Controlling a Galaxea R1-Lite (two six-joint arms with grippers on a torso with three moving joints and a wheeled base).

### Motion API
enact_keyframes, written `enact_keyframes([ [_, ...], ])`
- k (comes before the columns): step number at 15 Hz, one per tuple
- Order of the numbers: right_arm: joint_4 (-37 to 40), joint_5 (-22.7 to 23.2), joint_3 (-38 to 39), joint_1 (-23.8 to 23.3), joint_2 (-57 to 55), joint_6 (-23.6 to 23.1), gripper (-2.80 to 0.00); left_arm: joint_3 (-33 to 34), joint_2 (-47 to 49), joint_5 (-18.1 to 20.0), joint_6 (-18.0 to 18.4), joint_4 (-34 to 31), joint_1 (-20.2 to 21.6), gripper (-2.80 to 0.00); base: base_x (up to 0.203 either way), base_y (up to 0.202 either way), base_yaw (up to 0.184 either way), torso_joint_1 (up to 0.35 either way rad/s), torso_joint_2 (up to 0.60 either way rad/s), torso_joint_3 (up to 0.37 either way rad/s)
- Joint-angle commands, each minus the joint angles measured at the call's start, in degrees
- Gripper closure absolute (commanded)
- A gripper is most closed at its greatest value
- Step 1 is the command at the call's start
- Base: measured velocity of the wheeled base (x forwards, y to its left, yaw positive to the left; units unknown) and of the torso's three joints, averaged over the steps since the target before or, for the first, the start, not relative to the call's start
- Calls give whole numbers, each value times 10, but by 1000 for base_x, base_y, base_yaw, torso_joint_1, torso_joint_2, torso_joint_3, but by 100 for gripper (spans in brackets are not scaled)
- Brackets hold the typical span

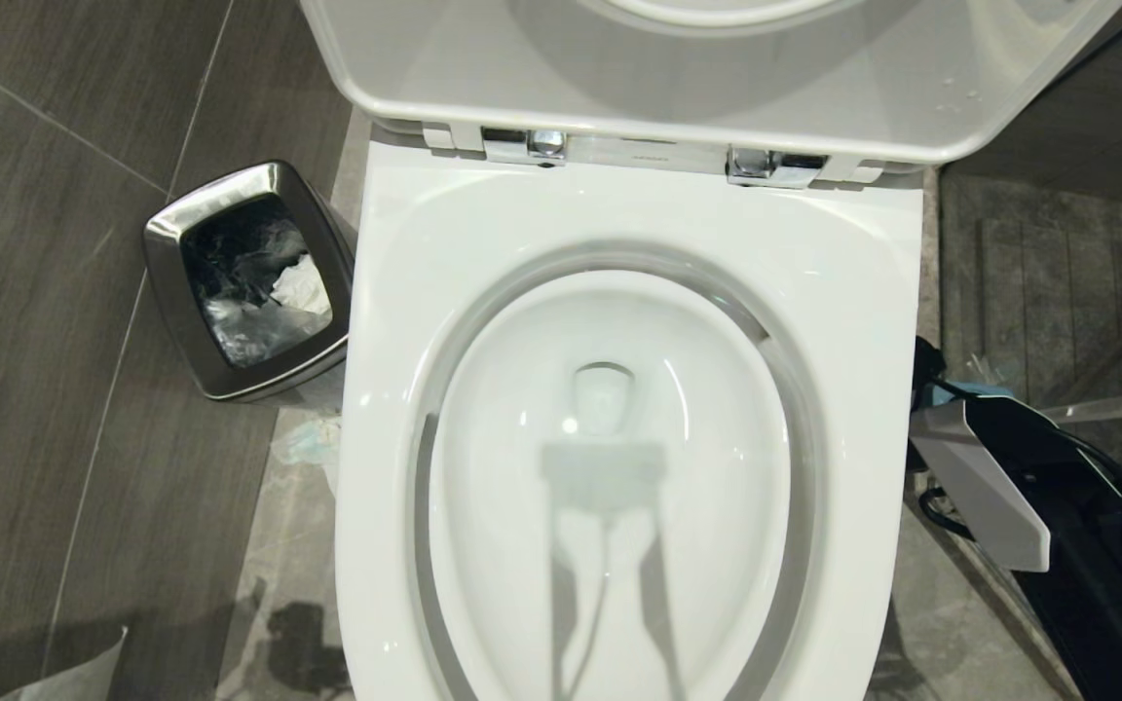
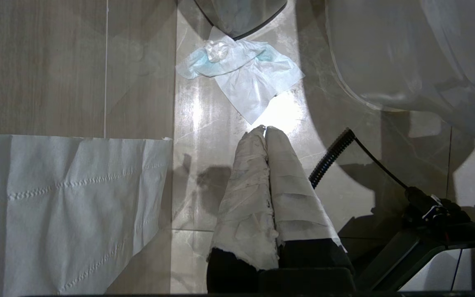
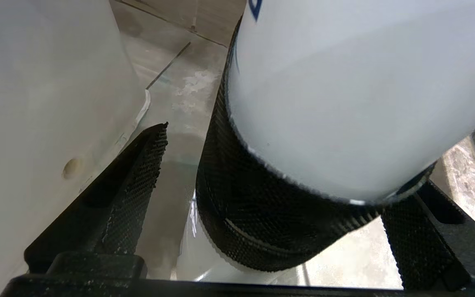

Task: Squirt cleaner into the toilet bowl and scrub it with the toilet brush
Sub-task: Pour in the cleaning agent

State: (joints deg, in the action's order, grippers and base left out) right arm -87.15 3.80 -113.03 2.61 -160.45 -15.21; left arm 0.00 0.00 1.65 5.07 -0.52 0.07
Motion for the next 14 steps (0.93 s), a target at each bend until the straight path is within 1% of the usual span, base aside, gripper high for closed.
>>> enact_keyframes([
  [1, -5, 0, -1, 0, 4, -2, -280, 1, 1, 0, 0, 0, 0, 0, 0, 0, 0, 0, 0, 0],
  [12, -5, 2, -1, 1, 6, -1, -280, 1, 0, 0, 0, 0, 0, 0, 0, 0, 0, 0, 0, 0],
  [13, -5, 1, -1, 1, 6, -2, 0, 1, 1, 0, 0, 0, 0, 0, 0, 0, 0, 0, 0, 0],
  [14, -5, 2, -1, 1, 7, -2, 0, 1, 1, 0, 0, 0, 0, 0, 0, 0, 0, 0, 0, 0],
])
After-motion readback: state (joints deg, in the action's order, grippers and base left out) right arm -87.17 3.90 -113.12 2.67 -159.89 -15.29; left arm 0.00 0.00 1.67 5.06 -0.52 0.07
